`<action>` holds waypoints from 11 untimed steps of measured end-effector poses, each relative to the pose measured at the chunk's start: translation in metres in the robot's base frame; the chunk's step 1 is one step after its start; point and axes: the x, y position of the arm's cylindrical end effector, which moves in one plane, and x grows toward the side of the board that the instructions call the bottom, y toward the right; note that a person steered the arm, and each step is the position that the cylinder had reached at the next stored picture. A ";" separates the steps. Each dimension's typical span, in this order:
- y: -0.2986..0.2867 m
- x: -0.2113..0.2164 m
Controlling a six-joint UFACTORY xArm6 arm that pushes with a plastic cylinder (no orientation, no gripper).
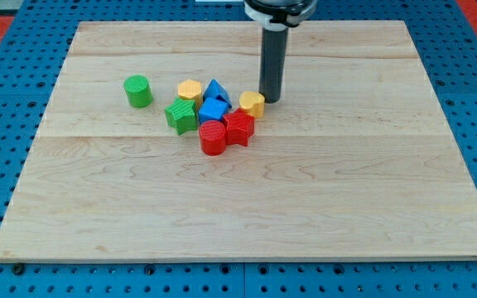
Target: Move the green circle to the bottom left of green star
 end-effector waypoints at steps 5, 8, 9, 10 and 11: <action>-0.171 -0.019; -0.231 -0.008; -0.217 0.032; -0.144 0.063; -0.150 0.084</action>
